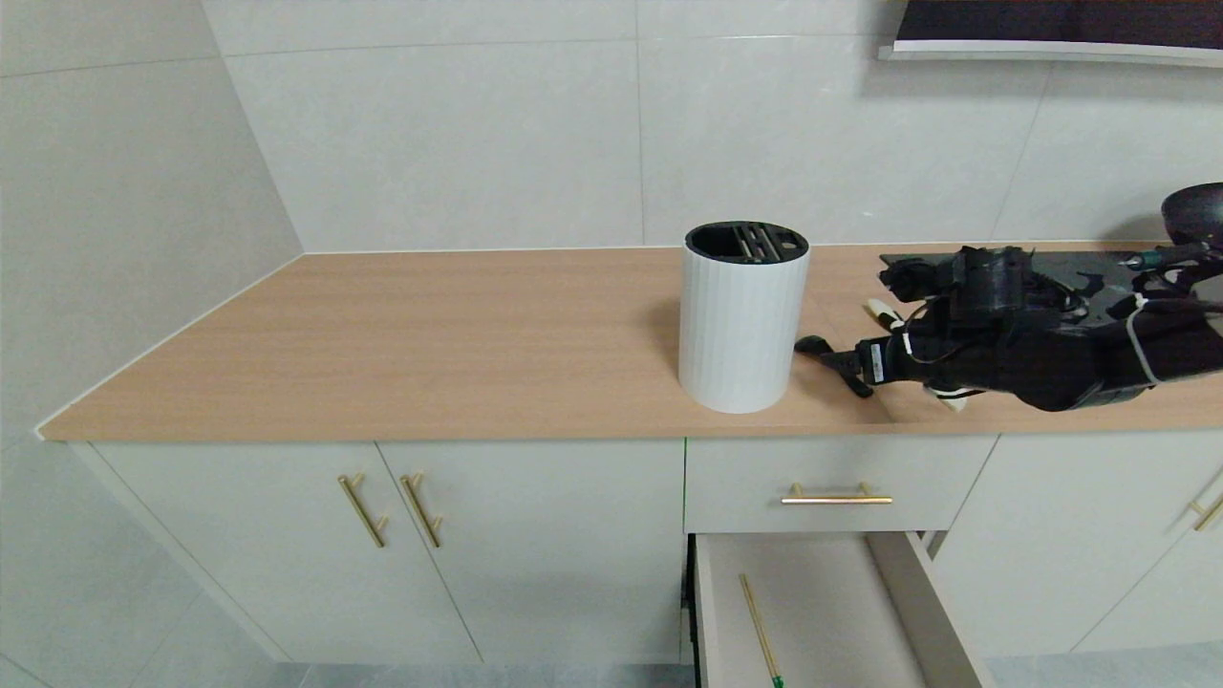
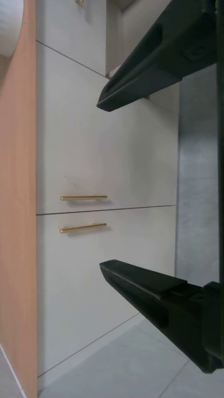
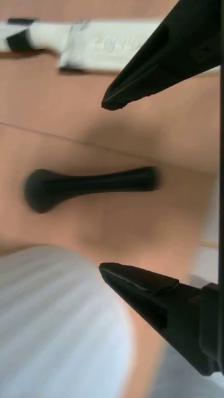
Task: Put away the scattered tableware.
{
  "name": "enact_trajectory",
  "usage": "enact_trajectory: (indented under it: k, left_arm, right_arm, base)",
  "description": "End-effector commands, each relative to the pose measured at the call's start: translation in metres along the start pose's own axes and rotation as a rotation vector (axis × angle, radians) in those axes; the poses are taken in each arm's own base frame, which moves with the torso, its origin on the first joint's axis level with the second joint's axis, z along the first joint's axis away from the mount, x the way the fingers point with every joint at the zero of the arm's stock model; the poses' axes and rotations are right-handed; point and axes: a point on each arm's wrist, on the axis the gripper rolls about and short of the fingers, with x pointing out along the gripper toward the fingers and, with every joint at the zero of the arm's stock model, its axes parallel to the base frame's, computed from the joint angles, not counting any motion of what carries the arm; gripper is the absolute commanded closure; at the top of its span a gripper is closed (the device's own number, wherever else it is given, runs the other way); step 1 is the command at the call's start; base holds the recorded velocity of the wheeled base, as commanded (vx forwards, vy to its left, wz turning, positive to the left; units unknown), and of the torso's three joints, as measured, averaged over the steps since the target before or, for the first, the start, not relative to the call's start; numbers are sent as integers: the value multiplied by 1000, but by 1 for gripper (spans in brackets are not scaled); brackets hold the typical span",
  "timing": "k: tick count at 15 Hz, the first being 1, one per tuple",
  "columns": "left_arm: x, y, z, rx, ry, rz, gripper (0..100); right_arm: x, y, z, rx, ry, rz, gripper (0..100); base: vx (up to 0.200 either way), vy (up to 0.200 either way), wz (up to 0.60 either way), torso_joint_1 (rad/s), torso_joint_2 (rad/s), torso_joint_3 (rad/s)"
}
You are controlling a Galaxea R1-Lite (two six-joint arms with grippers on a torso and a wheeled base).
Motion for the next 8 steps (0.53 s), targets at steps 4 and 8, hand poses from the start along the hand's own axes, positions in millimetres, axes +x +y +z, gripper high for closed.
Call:
enact_trajectory:
  k: [4,8]
  left_arm:
    - [0,0,0,0,1,1,0]
    - [0,0,0,0,1,1,0]
  right_arm:
    - [38,1,-28,8,33,1,0]
    - [47,0,-32,34,36,-3,0]
  base:
    - [0,0,0,0,0,0]
    - [0,0,0,0,0,0]
